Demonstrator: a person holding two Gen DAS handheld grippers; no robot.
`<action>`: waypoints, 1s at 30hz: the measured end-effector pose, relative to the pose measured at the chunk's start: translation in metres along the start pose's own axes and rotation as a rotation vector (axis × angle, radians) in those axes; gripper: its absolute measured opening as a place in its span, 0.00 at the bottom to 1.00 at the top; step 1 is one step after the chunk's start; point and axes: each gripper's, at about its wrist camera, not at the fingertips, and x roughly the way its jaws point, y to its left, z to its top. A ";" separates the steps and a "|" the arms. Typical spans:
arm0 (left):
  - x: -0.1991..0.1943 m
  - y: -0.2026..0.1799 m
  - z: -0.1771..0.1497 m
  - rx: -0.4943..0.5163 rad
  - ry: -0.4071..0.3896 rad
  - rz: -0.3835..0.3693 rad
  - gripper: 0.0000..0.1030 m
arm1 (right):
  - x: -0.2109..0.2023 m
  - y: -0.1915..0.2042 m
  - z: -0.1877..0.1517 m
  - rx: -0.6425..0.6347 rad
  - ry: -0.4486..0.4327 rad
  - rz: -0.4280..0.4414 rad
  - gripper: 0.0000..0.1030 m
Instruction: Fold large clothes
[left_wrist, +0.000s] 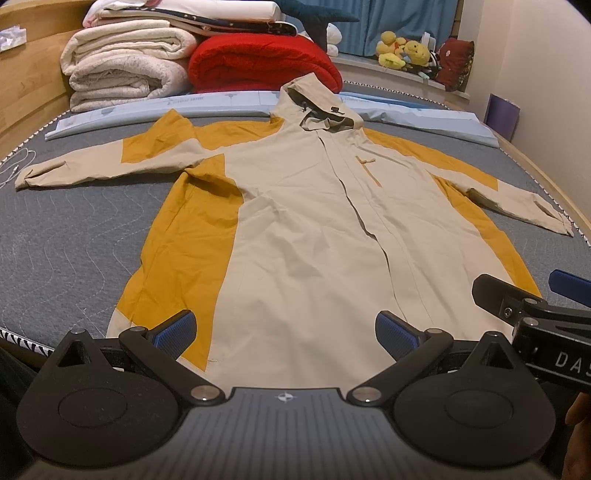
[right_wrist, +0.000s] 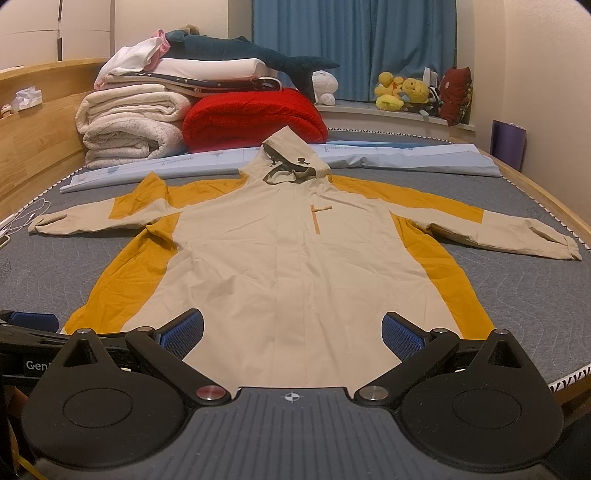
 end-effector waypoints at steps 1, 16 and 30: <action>0.000 0.000 0.000 0.000 -0.001 0.000 1.00 | 0.000 0.000 0.000 0.000 0.000 0.000 0.99; 0.001 -0.001 0.001 -0.004 -0.008 -0.008 1.00 | -0.003 0.001 0.001 -0.011 -0.019 -0.010 0.99; -0.014 -0.008 0.017 -0.067 -0.098 -0.092 1.00 | -0.017 -0.012 0.013 0.029 -0.210 -0.110 0.99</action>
